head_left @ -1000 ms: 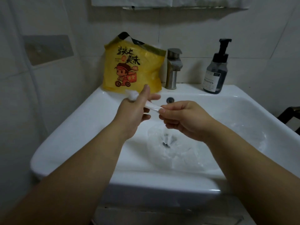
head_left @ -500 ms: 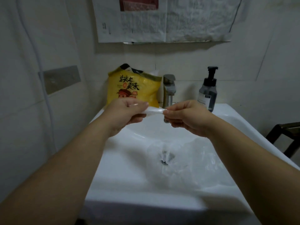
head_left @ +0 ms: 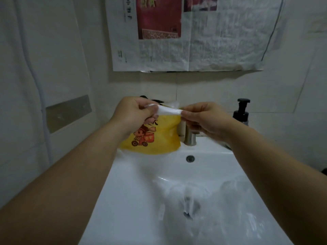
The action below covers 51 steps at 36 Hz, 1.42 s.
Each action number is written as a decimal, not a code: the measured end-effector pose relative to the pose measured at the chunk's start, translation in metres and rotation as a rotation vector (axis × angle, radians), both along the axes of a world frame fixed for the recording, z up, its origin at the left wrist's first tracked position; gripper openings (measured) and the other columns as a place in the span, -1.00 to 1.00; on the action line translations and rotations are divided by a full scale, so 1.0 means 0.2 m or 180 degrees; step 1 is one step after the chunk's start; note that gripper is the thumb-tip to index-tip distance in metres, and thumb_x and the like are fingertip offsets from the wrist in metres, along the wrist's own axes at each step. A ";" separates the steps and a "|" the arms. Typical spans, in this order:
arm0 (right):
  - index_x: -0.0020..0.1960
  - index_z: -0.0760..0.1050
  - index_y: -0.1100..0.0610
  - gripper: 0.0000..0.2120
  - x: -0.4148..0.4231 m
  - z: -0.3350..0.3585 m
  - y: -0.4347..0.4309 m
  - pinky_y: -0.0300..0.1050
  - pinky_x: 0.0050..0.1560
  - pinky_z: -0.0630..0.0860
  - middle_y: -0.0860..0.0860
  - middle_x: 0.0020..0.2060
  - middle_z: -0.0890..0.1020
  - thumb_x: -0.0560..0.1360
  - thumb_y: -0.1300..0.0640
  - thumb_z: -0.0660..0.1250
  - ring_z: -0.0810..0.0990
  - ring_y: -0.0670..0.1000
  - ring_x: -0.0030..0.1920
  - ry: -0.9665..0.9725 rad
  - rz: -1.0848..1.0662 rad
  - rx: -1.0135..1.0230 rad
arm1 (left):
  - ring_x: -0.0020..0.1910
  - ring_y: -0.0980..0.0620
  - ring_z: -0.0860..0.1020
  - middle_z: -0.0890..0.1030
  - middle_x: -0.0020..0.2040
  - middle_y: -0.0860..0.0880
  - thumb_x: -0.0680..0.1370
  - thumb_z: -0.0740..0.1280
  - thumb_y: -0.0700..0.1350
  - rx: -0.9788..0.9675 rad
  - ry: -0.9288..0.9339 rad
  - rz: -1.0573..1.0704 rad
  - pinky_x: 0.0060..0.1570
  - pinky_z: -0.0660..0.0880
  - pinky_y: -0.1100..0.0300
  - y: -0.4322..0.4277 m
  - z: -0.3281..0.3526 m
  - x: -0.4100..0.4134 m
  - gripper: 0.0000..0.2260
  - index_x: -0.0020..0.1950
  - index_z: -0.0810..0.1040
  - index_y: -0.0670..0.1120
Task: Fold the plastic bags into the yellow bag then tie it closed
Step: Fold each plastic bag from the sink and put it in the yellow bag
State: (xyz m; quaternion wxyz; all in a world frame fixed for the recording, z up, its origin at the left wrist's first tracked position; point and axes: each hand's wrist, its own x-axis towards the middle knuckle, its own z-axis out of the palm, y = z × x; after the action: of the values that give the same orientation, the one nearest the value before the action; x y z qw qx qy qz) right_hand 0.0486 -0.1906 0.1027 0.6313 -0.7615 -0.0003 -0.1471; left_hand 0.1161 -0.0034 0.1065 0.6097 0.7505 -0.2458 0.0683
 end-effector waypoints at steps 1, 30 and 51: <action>-0.07 0.62 0.16 -0.93 0.05 0.02 -0.01 -0.20 -0.29 0.50 0.02 -0.37 0.62 0.51 0.26 0.36 0.51 -0.04 -0.34 -0.0041 -0.0074 -0.0063 | -0.39 0.21 0.58 0.64 -0.39 0.06 0.57 0.34 -0.23 0.0055 -0.0046 -0.0012 -0.22 0.57 0.38 -0.01 0.01 0.04 -0.88 -0.06 0.66 -0.05; 0.19 0.58 0.08 -0.72 0.80 0.10 0.05 -0.14 0.00 0.37 0.04 0.06 0.54 0.57 0.27 0.20 0.45 0.04 -0.02 0.0531 -0.0097 -0.3681 | -0.02 0.11 0.53 0.58 -0.11 0.10 0.56 0.36 -0.17 0.1260 -0.1032 0.0558 0.05 0.43 0.21 -0.06 0.06 0.61 -0.86 0.08 0.66 -0.04; 0.23 0.56 0.11 -0.69 0.26 0.10 0.03 -0.36 -0.19 0.42 0.03 0.17 0.59 0.55 0.25 0.19 0.54 -0.06 -0.10 -0.0385 -0.0931 -0.2116 | 0.11 0.23 0.51 0.55 0.21 0.07 0.55 0.34 -0.15 0.0372 -0.0725 0.0931 0.14 0.44 0.32 -0.03 -0.05 0.22 -0.69 0.30 0.56 -0.02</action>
State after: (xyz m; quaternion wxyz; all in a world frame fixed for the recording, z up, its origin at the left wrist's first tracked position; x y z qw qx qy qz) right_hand 0.1011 -0.1854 0.1229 0.3206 -0.9069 0.0234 -0.2724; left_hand 0.1609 -0.0093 0.0957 0.5169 0.7997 -0.2051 0.2262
